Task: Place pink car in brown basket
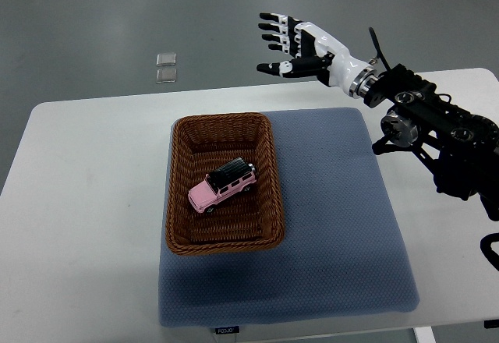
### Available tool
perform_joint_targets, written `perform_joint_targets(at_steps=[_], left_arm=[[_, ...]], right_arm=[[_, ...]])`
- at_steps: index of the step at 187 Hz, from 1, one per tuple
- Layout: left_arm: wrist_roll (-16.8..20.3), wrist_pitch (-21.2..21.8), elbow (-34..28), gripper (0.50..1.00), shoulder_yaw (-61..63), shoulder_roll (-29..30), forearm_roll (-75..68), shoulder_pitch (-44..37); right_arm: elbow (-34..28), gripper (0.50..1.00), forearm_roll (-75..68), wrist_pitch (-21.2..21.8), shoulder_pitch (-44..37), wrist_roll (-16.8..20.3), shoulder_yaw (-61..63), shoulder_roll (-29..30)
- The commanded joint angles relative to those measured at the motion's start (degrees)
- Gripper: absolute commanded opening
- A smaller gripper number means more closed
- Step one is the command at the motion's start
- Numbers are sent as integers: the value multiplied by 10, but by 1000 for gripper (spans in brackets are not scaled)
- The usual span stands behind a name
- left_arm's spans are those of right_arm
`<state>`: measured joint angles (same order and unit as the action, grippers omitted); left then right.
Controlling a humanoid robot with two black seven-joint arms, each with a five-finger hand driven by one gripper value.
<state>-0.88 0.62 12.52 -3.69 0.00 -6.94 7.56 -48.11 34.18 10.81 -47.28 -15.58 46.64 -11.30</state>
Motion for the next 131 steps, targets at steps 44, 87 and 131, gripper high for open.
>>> perform_joint_targets(at_steps=[44,87,131], left_arm=[[0,0,1,1000,1,0,0,0],[0,0,1,1000,2,0,0,-1],[0,0,2,1000,3,0,0,0]], right_arm=[[98,909,-282,25,91,-26,114,40],[157,909,-374,72,101,-26,113,52],[157,909,-371,98,109,-25,105,53]])
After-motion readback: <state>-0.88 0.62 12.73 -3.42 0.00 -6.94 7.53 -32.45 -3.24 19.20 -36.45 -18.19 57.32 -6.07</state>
